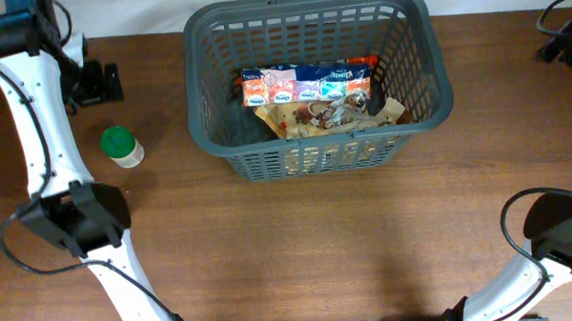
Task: Pack container
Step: 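Grasp the rear green-lidded jar with the left gripper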
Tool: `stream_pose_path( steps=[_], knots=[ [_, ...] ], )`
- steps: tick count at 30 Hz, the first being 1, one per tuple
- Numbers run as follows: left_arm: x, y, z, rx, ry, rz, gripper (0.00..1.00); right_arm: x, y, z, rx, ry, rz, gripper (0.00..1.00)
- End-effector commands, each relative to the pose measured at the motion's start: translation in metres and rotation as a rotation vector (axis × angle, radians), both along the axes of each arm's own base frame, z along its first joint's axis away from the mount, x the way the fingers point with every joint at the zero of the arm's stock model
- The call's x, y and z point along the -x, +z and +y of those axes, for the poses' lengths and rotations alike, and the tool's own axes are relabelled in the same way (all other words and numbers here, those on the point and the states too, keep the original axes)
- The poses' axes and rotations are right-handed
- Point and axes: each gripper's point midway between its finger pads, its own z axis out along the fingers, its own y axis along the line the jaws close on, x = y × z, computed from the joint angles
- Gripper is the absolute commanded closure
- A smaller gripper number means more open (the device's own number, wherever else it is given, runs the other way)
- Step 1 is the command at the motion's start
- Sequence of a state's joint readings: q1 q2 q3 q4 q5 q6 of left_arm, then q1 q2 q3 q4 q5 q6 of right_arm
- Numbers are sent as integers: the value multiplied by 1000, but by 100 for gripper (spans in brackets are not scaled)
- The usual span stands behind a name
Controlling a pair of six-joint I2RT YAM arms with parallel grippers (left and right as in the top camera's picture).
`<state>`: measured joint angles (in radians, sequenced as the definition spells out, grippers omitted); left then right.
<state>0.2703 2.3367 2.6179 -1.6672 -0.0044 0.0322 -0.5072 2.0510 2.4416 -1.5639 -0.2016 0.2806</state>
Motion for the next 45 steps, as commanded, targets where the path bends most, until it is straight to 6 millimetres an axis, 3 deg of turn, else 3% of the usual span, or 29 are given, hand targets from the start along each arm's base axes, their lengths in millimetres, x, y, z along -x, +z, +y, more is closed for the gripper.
stream_pose_path(
  steps=[1, 6, 12, 19, 24, 31, 34, 35, 45],
  knots=[
    [-1, -43, 7, 68, 55, 82, 0, -1, -4, 2, -10, 3, 8, 1],
    [0, -89, -4, 143, 49, 189, 1, -1, -4, 2, -12, 4, 11, 1],
    [11, -119, -20, 181, 46, 292, 2, -1, -4, 2, -12, 3, 11, 1],
    [17, -152, -20, 188, 50, 354, 3, -1, -4, 2, -12, 4, 11, 1],
    [33, -176, -18, 170, 52, 430, 3, -1, -4, 2, -11, 3, 10, 1],
    [38, -183, -16, 158, 51, 450, 5, -1, -4, 2, -12, 3, 11, 1],
    [36, -184, -16, 156, 51, 443, 25, -1, -4, 2, -12, 4, 11, 1],
    [36, -184, -16, 156, 50, 441, 27, -1, -4, 2, -12, 4, 11, 1],
    [22, -187, -12, 141, 49, 380, 26, -1, -4, 2, -12, 4, 11, 1]
  ],
)
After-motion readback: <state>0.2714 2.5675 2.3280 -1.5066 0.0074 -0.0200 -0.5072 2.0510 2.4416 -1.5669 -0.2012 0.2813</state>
